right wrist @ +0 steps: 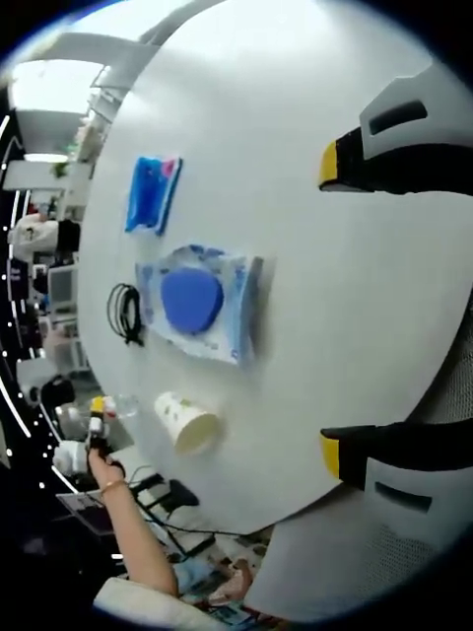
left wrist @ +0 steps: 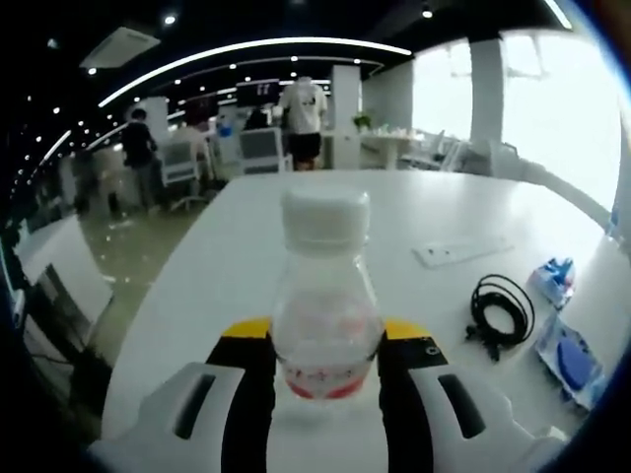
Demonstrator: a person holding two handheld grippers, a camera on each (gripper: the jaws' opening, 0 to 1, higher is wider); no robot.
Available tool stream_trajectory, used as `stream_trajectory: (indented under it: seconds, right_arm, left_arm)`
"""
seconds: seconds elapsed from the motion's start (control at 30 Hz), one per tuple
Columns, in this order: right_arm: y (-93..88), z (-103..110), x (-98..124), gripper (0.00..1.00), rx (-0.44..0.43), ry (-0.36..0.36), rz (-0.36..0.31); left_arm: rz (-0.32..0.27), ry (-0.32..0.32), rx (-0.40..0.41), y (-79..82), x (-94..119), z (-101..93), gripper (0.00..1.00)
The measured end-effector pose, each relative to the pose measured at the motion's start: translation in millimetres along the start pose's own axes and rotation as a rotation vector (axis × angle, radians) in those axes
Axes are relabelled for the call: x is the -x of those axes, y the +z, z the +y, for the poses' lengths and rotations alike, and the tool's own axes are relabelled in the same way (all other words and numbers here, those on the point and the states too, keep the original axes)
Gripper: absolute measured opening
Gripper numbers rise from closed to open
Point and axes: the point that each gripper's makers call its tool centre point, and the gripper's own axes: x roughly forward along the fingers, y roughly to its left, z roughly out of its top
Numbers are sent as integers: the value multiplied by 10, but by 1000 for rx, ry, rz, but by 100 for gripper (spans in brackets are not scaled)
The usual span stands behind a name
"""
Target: Arrange the tabletop items into an orderly group along one side of the table until the central work area is clear of visible clutter.
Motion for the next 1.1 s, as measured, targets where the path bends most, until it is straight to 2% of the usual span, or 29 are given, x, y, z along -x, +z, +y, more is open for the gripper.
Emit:
stream_trajectory:
  seconds: [0.1, 0.17, 0.6, 0.63, 0.7, 0.77, 0.9, 1.07, 1.1]
  right_arm:
    - [6, 5, -2, 97, 3, 3, -1]
    - [15, 8, -2, 97, 3, 5, -5]
    - [9, 14, -1, 97, 3, 7, -5]
    - [9, 12, 0, 97, 3, 6, -6]
    - [20, 15, 2, 97, -1, 7, -11]
    - [64, 25, 6, 97, -15, 12, -30]
    - [166, 34, 29, 99, -43, 21, -74]
    - [261, 33, 53, 99, -46, 19, -98]
    - [285, 26, 63, 99, -44, 18, -103]
  left_arm:
    - [9, 11, 25, -62, 25, 9, 37]
    - [-26, -4, 0, -32, 35, -39, 37]
    - [-9, 4, 30, -54, 69, -56, 38]
    - [-1, -2, 62, -77, 72, -75, 40]
    - [13, 9, 56, -107, 58, -58, 50]
    - [-6, 34, 39, -82, 80, -33, 63]
    - [-32, 23, 14, -7, 121, -68, 72]
    - [-45, 32, 43, 42, 204, -73, 94]
    - [-33, 31, 30, 17, 233, -98, 97]
